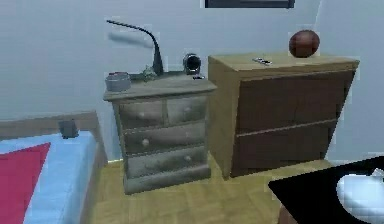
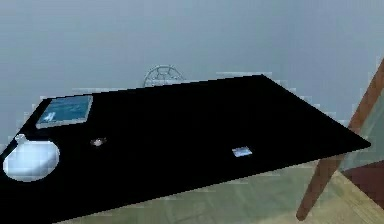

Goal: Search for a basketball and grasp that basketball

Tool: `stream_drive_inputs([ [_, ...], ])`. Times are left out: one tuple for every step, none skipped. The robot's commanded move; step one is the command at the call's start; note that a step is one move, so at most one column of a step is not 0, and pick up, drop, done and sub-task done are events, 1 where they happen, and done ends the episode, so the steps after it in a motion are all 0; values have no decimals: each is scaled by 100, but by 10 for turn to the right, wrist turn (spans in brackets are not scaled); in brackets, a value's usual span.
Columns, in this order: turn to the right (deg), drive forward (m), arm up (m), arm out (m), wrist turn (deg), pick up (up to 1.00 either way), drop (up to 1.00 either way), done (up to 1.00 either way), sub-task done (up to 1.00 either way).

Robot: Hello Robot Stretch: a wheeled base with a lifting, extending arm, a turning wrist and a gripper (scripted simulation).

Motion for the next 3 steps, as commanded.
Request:
stream_drive_inputs([
  [60, 0, 0, 0, 0, 0, 0, 0, 0],
  [0, 75, 0, 0, 0, 0, 0, 0, 0],
  [120, 0, 0, 0, 0, 0, 0, 0, 0],
])
